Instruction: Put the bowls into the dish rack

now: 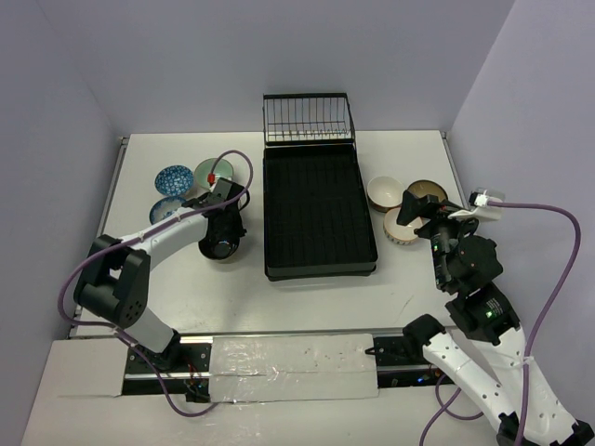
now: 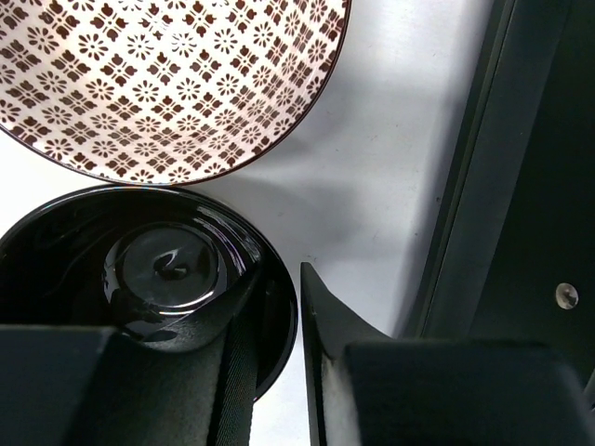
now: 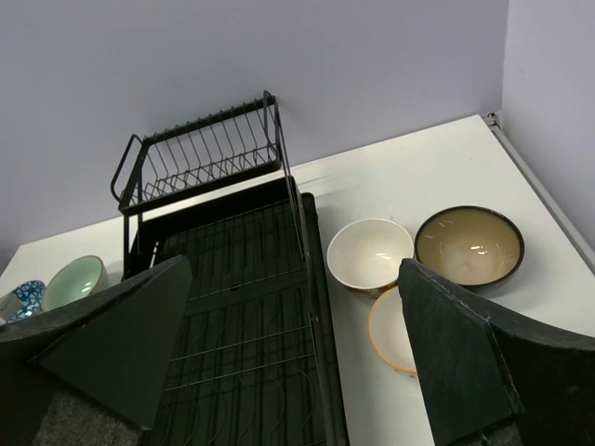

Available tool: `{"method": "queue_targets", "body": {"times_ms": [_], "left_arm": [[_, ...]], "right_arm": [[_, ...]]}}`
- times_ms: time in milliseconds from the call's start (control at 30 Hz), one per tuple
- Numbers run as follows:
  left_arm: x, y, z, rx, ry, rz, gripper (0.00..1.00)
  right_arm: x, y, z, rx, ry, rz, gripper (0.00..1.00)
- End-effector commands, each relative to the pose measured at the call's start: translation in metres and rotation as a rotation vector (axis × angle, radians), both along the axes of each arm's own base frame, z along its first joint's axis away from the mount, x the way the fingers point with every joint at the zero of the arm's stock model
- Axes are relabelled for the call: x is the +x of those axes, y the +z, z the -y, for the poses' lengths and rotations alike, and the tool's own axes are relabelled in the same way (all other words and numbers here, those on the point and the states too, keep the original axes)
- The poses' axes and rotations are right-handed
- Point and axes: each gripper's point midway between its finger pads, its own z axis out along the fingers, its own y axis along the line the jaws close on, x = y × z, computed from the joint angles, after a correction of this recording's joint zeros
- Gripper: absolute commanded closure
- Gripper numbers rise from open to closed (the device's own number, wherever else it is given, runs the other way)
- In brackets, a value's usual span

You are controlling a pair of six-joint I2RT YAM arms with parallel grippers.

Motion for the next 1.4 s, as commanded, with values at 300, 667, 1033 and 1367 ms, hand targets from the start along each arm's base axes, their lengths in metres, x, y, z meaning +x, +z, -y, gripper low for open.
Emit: {"method": "queue_targets", "body": {"times_ms": [300, 667, 1033, 1367], "left_arm": [[0.004, 0.006, 0.005, 0.034, -0.002, -0.007, 0.81], [-0.001, 0.000, 0.003, 0.088, -0.011, -0.045, 0.81], [-0.012, 0.069, 0.012, -0.040, -0.057, 0.075, 1.00], [-0.015, 0.252, 0.052, -0.408, -0.257, 0.542, 1.00]], "right_arm": [[-0.003, 0.005, 0.002, 0.035, -0.009, 0.038, 0.00], [-0.004, 0.005, 0.002, 0.040, -0.005, 0.043, 0.00], [-0.005, 0.006, 0.000, 0.043, 0.008, 0.047, 0.00], [-0.009, 0.011, 0.003, 0.050, 0.006, 0.063, 0.00]]}}
